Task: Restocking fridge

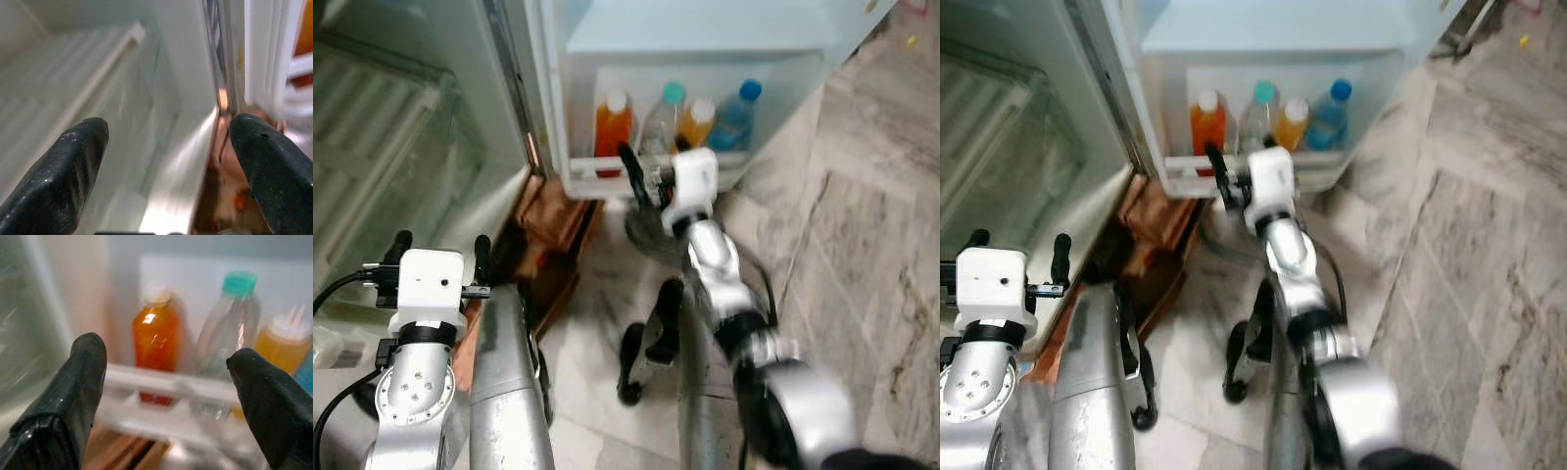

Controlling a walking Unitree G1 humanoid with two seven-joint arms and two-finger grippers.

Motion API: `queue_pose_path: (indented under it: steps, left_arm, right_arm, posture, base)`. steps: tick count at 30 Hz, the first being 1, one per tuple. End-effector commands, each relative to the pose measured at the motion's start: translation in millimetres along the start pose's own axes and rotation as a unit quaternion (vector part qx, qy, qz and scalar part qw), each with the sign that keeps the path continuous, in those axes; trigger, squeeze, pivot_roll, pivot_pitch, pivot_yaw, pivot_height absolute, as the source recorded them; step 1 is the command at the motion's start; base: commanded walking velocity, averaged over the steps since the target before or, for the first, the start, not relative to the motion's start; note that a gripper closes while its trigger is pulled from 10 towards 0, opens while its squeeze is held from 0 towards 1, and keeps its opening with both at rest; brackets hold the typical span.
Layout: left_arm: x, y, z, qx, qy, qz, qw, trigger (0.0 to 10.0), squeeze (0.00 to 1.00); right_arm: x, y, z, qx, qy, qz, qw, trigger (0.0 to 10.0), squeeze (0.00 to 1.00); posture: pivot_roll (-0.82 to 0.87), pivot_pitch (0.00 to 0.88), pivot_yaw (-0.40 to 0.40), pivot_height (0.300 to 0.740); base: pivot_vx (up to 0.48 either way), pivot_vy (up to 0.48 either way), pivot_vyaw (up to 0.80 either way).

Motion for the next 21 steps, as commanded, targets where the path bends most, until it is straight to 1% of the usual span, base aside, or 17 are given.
queue_pose_path:
  steps: [1,3,4,6,7,8,11,12,13,14,15,16,19,21]
  left_arm:
    - [-0.4,-9,-3.8,-0.006,-0.006,0.005,1.0,10.0,0.0]
    - [-6.3,-15,-6.9,-0.011,-0.009,0.002,1.0,10.0,0.0]
    - [-8.1,-17,-8.4,-0.013,-0.01,0.002,1.0,10.0,0.0]
    - [-11.1,-21,-10.8,-0.014,-0.013,0.003,1.0,10.0,0.0]
    - [-16.2,-24,-15.4,-0.012,-0.02,0.003,1.0,10.0,0.0]
    - [-18.1,-25,-17.1,-0.011,-0.022,0.003,1.0,10.0,0.0]
    - [-23.1,-26,-23.8,-0.01,-0.032,-0.001,0.999,10.0,0.0]
    - [-26.1,-26,-26.7,-0.008,-0.037,-0.005,0.999,10.0,0.0]
    - [-30.3,-25,-32.4,-0.007,-0.047,-0.01,0.999,10.0,0.0]
    - [-30.3,-25,-32.4,-0.007,-0.047,-0.01,0.999,10.0,0.0]
    - [-33.4,-25,-35.6,-0.003,-0.051,-0.016,0.999,10.0,0.0]
    - [-35.1,-26,-36.6,0.0,-0.051,-0.016,0.999,10.0,0.0]
    - [-36.0,-29,-37.5,0.005,-0.054,-0.014,0.998,10.0,0.0]
    - [-34.6,-37,-37.8,0.006,-0.062,-0.006,0.998,10.0,0.0]
  right_arm:
    - [9.8,4,2.4,0.002,0.011,-0.012,1.0,10.0,0.0]
    - [19.9,-5,0.1,-0.008,-0.013,0.014,1.0,10.0,0.0]
    - [23.8,-4,-0.2,-0.007,-0.015,0.01,1.0,10.0,0.0]
    - [27.9,-2,-0.7,-0.009,-0.017,0.004,1.0,10.0,0.0]
    - [31.4,2,-6.7,-0.012,-0.03,-0.011,0.999,10.0,0.0]
    - [31.9,3,-9.4,-0.012,-0.036,-0.015,0.999,10.0,0.0]
    - [32.2,6,-20.5,0.031,-0.053,-0.024,0.998,10.0,0.0]
    - [33.0,8,-26.6,0.029,-0.064,-0.021,0.997,10.0,0.0]
    - [34.3,9,-40.6,0.026,-0.083,-0.015,0.996,10.0,0.0]
    - [34.3,9,-40.6,0.026,-0.083,-0.015,0.996,10.0,0.0]
    - [35.8,12,-49.9,0.031,-0.09,-0.012,0.995,10.0,0.0]
    - [34.7,13,-55.3,0.032,-0.094,-0.01,0.995,10.0,0.0]
    - [33.8,15,-58.0,0.03,-0.096,-0.004,0.995,10.0,0.0]
    - [30.1,19,-57.5,0.038,-0.089,-0.008,0.995,10.0,0.0]
  posture:
    - [0.24,0.067,-0.084,0.527]
    - [0.22,0.036,-0.077,0.527]
    - [0.2,0.01,-0.069,0.527]
    - [0.19,0.0,-0.062,0.527]
    - [0.17,0.0,-0.057,0.527]
    - [0.17,0.0,-0.055,0.527]
    - [0.15,0.0,-0.047,0.542]
    - [0.15,0.0,-0.044,0.547]
    - [0.14,0.0,-0.041,0.556]
    - [0.14,0.0,-0.041,0.556]
    - [0.14,0.0,-0.035,0.566]
    - [0.14,0.0,-0.03,0.576]
    - [0.13,0.0,-0.025,0.586]
    - [0.11,0.0,-0.013,0.601]
  base:
    - [0.0,0.0,0.0]
    - [0.0,0.0,0.0]
    - [0.0,0.0,0.0]
    - [0.0,0.0,0.0]
    - [0.0,0.0,0.0]
    - [0.0,0.0,0.0]
    - [0.0,0.0,0.0]
    - [0.0,0.0,0.0]
    - [0.0,0.0,0.0]
    - [0.0,0.0,0.0]
    - [0.0,0.0,0.0]
    - [0.0,0.0,0.0]
    - [0.0,0.0,0.0]
    - [0.0,0.0,0.0]
Point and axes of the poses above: a point about 5 cm out from each wrist's last joint towards the gripper, its own x axis pointing back from the gripper into the wrist, its own y axis along the axis of the wrist's last joint, z = x × y, the point moved 4 cm from there along -x, pointing out of the wrist towards the gripper, and after that the axes turned 10 degrees about x, right-handed, at the moved point
